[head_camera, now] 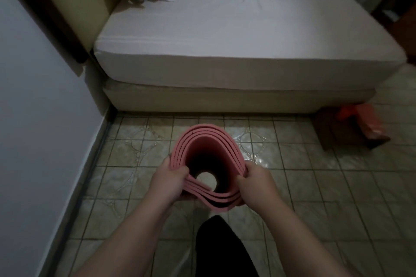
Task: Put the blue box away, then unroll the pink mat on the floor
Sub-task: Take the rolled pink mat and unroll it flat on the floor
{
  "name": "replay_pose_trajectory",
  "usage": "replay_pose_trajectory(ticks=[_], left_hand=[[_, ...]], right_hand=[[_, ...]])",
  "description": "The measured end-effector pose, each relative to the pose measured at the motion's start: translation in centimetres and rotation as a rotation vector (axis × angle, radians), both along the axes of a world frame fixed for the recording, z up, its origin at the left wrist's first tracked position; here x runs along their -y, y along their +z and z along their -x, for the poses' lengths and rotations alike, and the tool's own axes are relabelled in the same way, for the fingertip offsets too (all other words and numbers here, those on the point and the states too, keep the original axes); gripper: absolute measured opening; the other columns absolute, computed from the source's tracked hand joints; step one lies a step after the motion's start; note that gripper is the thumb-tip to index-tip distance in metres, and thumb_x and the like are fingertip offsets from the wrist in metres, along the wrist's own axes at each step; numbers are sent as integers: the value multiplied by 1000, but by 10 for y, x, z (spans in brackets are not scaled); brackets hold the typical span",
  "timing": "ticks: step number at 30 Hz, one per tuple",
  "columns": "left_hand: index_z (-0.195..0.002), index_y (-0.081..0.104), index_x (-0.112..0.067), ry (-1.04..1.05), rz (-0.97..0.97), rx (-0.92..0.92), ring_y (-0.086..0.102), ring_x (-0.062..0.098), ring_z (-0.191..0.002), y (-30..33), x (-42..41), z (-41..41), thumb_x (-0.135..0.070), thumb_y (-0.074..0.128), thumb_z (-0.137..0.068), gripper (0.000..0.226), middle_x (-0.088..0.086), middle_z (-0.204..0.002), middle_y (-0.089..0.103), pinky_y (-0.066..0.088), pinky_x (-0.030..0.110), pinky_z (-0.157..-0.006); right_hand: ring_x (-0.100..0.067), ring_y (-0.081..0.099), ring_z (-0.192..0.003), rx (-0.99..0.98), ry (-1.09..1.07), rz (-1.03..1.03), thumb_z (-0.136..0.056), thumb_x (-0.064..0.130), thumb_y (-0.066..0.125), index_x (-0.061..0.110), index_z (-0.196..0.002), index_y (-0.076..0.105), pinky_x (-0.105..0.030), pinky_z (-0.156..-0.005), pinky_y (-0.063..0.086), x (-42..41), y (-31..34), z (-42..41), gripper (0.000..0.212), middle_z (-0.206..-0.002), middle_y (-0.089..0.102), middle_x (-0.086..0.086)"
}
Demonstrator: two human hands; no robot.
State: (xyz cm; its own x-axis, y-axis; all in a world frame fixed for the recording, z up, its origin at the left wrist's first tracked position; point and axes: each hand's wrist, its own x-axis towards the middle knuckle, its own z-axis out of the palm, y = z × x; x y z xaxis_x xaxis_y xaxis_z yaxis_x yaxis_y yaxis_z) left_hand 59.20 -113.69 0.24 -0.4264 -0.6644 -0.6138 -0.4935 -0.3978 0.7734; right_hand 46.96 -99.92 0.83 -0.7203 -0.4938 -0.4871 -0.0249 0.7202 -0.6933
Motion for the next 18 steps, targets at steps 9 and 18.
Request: replay_pose_trajectory(ticks=[9,18], left_hand=[[-94,60,-26,-38,35,11,72,37,-75,19,-144,-31,-10,49,-78,25,18,-87,71,58,57,-65],[-89,64,-21,45,43,-9,72,30,-67,14,-300,-36,-4,51,-80,23,14,-78,70,60,52,-62]], right_hand=[[-22,68,-64,-2,11,12,-81,5,48,14,-94,64,-32,-49,58,-149,9,-37,23,-83,68,-9],[-23,71,-58,35,119,59,-84,3,51,12,-102,63,-32,-49,59,-303,8,-38,23,-84,69,-11]])
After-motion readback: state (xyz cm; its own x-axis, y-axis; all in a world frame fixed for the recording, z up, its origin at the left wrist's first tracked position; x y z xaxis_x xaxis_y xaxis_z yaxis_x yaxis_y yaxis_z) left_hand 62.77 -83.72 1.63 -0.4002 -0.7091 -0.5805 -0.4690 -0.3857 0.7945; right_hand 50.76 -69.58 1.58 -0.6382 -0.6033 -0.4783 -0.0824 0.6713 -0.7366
